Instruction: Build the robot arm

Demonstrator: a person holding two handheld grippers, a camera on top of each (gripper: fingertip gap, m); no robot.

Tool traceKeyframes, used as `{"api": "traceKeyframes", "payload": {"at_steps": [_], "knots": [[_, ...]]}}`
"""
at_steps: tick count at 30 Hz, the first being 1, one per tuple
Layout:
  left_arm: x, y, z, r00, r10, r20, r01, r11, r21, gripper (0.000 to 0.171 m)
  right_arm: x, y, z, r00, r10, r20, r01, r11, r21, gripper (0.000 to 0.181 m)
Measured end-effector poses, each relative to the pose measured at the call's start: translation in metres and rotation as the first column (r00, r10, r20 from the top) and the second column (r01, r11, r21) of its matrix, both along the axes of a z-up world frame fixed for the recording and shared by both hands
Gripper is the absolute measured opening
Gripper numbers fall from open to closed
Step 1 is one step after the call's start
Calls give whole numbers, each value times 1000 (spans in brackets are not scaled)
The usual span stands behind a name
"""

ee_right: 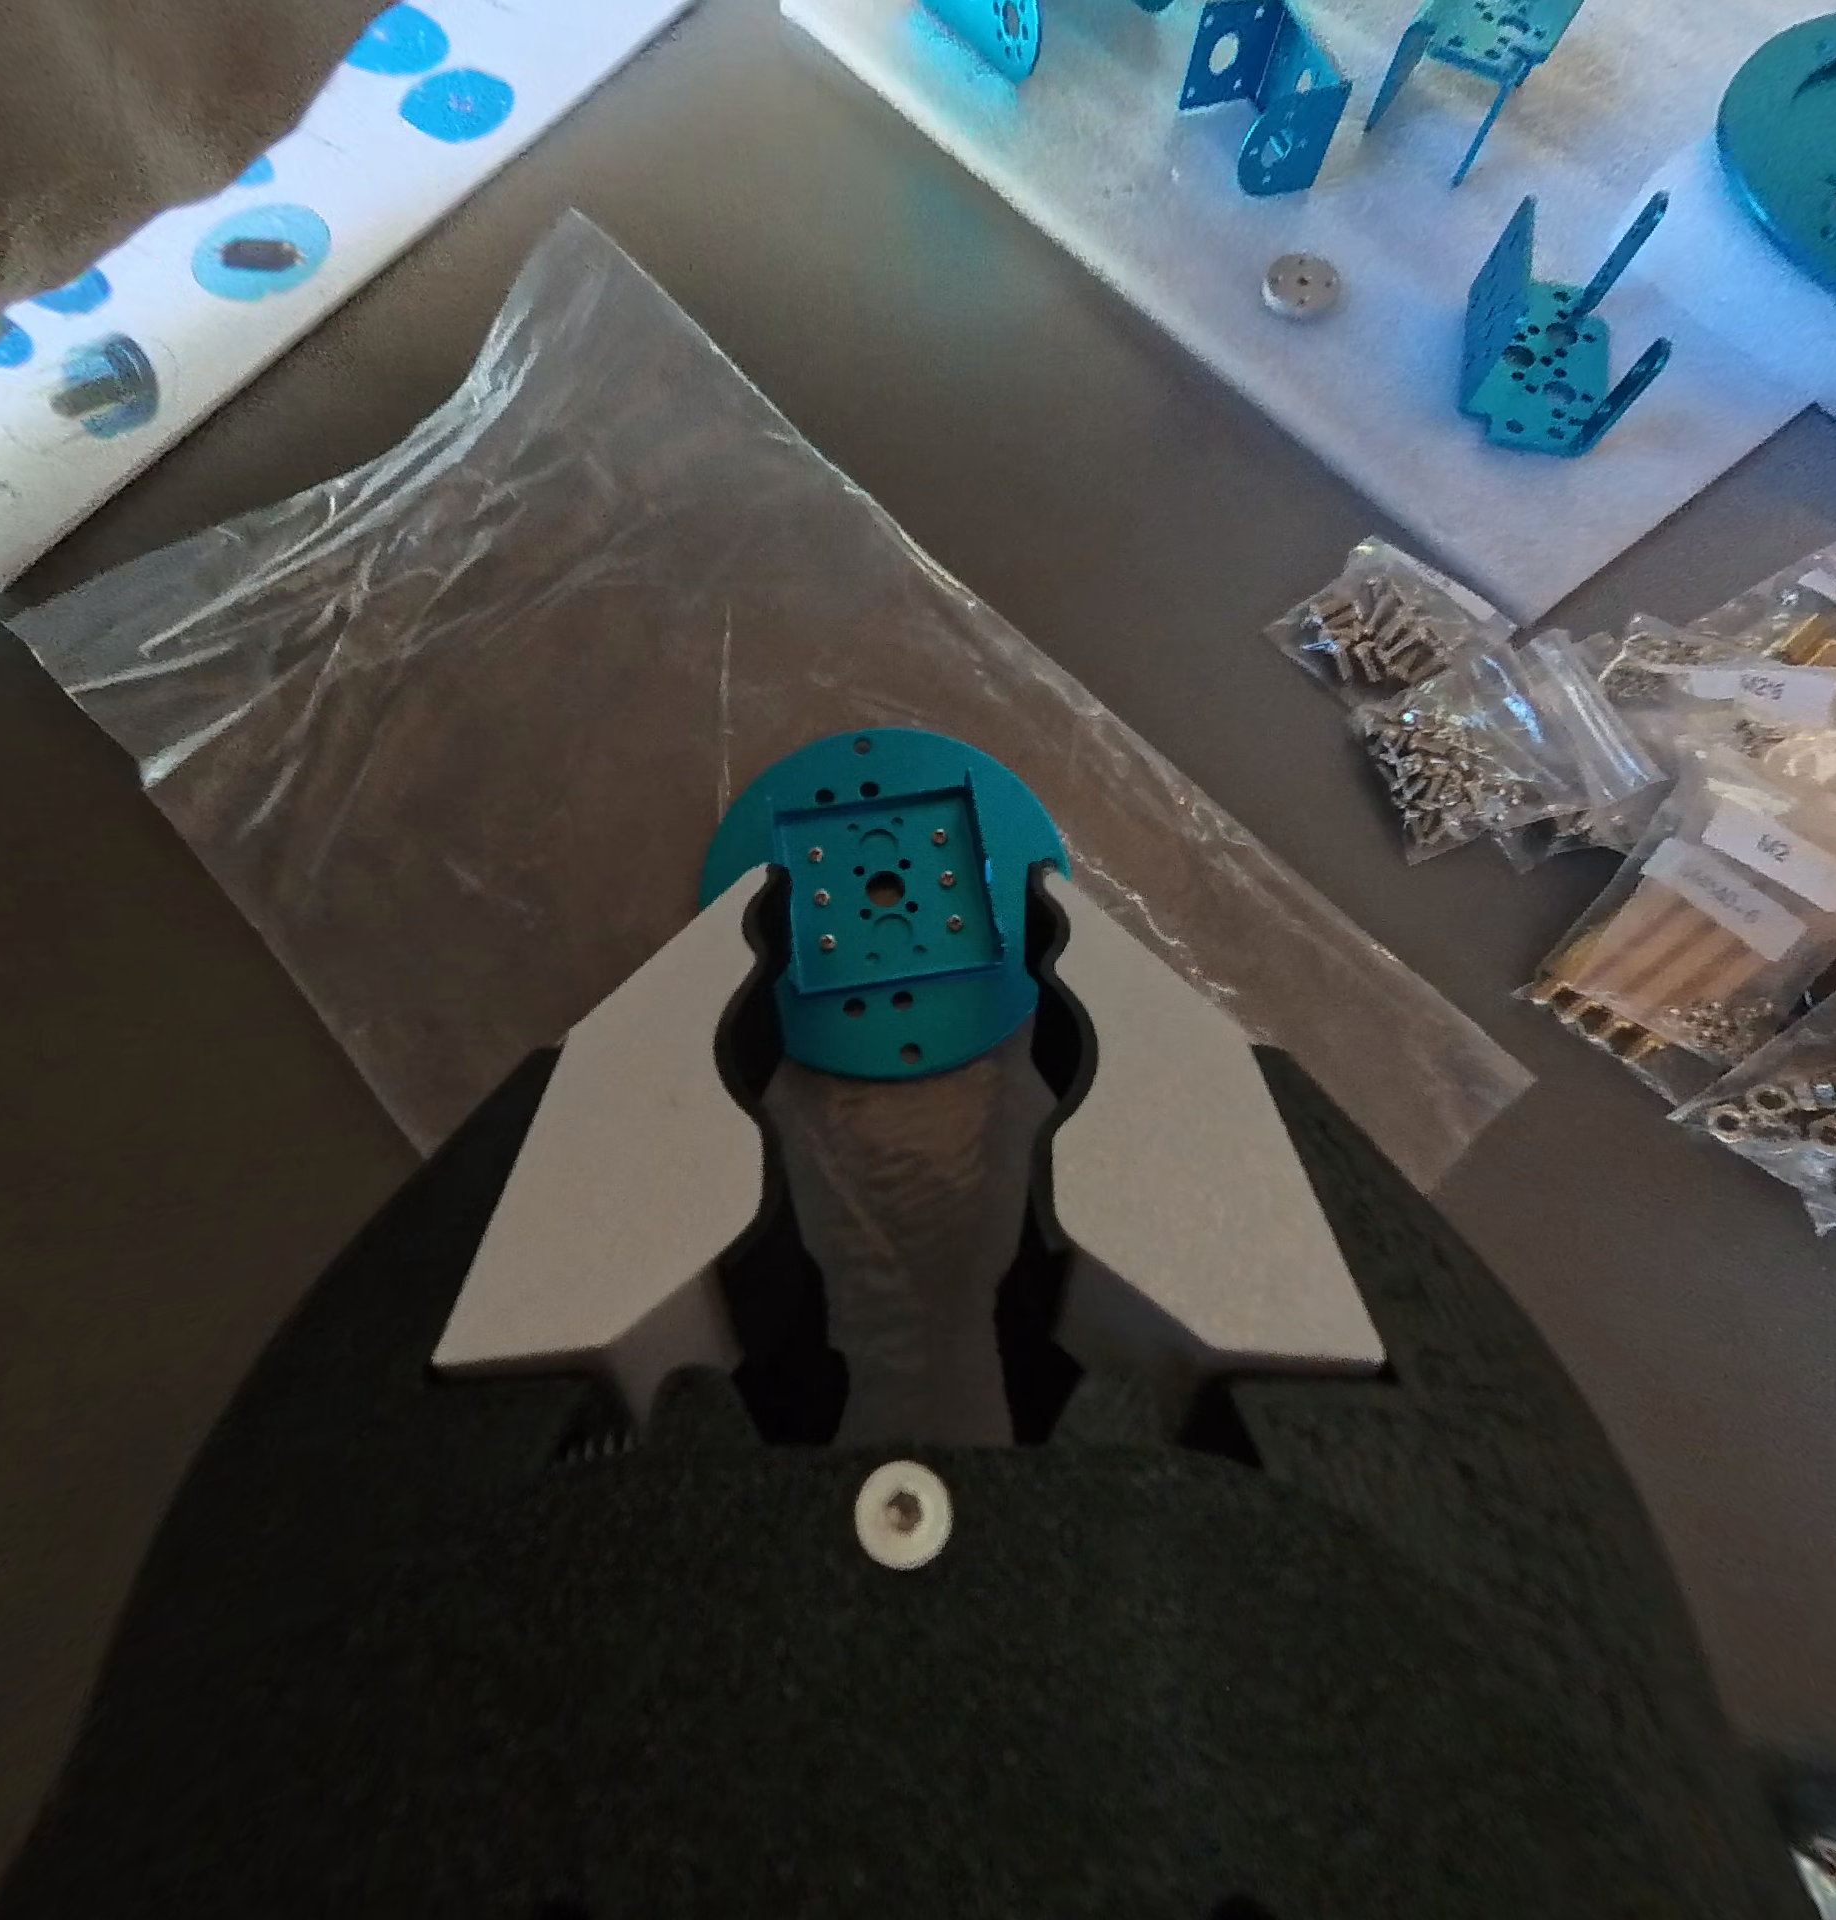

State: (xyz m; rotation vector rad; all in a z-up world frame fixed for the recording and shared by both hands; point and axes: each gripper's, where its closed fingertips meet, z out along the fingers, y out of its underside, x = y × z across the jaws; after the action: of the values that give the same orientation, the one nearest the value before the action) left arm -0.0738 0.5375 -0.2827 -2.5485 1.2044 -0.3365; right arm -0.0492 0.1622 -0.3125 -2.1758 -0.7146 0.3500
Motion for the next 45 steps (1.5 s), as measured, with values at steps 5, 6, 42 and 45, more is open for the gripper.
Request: {"api": "traceKeyframes", "payload": {"at_steps": [5,6,42,45], "knots": [[-17,-89,31,984,-152,94,153,988,3,80,2,0,9,999,-1,-44,1,1000,5,45],[-23,-114,35,977,-187,106,188,982,-2,80,4,1,11,999,-3,-49,4,1000,9,45],[-109,-397,12,884,-420,203,375,899,228,81,19,61,116,980,50,191,-85,980,180,44],[-115,-402,31,867,-357,348,284,928,243,81,23,149,156,971,22,236,-81,967,243,44]]}}
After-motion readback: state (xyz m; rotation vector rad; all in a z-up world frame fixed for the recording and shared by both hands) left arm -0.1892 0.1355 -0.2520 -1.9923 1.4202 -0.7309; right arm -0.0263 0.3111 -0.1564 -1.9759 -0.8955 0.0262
